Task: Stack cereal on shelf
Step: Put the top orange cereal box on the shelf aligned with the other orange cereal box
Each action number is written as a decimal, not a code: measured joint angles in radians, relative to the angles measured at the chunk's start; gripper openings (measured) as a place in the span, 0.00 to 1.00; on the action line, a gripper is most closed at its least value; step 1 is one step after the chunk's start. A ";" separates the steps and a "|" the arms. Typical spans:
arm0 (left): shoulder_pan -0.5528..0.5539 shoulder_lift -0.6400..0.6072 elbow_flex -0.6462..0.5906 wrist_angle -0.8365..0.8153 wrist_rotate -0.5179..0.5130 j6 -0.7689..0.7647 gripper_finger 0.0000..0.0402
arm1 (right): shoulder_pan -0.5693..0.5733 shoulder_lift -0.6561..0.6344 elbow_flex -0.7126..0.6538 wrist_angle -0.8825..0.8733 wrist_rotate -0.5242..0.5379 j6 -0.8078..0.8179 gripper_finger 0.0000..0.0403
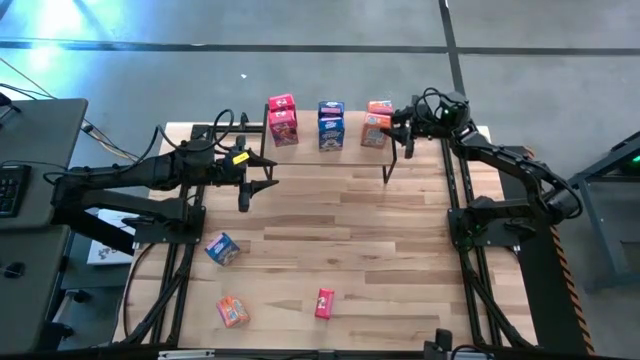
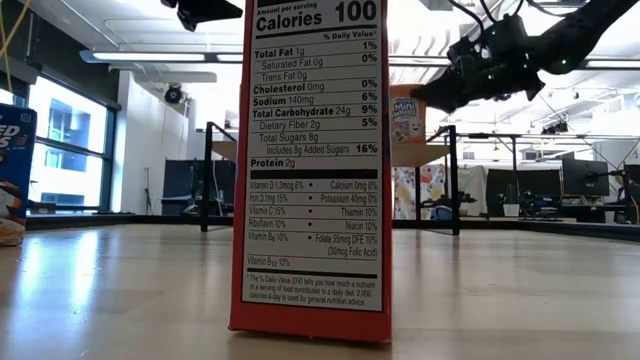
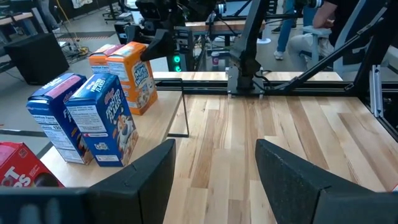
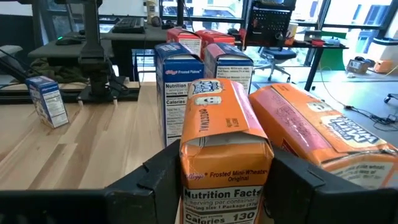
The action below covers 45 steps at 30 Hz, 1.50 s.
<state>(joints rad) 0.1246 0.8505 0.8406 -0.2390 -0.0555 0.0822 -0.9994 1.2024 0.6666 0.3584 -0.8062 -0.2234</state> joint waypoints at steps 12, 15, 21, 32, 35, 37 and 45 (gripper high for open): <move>0.000 0.000 0.000 0.000 0.000 0.000 0.53 | -0.016 -0.050 0.000 -0.080 0.020 -0.011 0.46; 0.000 0.000 0.000 0.000 0.000 0.000 0.53 | -0.016 -0.050 0.000 -0.092 0.020 -0.013 0.46; 0.000 0.000 0.000 0.000 0.000 0.000 0.53 | -0.016 -0.050 0.000 -0.092 0.020 -0.020 0.46; 0.000 0.000 0.000 0.000 0.000 0.000 0.53 | -0.016 -0.050 0.000 -0.092 0.019 -0.013 0.46; 0.000 0.000 0.000 0.000 0.000 0.000 0.53 | -0.016 -0.050 0.000 -0.092 0.012 -0.013 0.46; 0.000 0.000 0.000 0.000 0.000 0.000 0.53 | -0.016 -0.050 0.000 -0.092 0.011 -0.013 0.47; 0.000 0.000 0.000 0.000 0.000 0.000 0.53 | -0.016 -0.050 0.000 -0.092 0.017 -0.013 0.63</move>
<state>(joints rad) 0.1246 0.8505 0.8406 -0.2390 -0.0555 0.0822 -1.0149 1.1522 0.6666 0.2668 -0.7895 -0.2359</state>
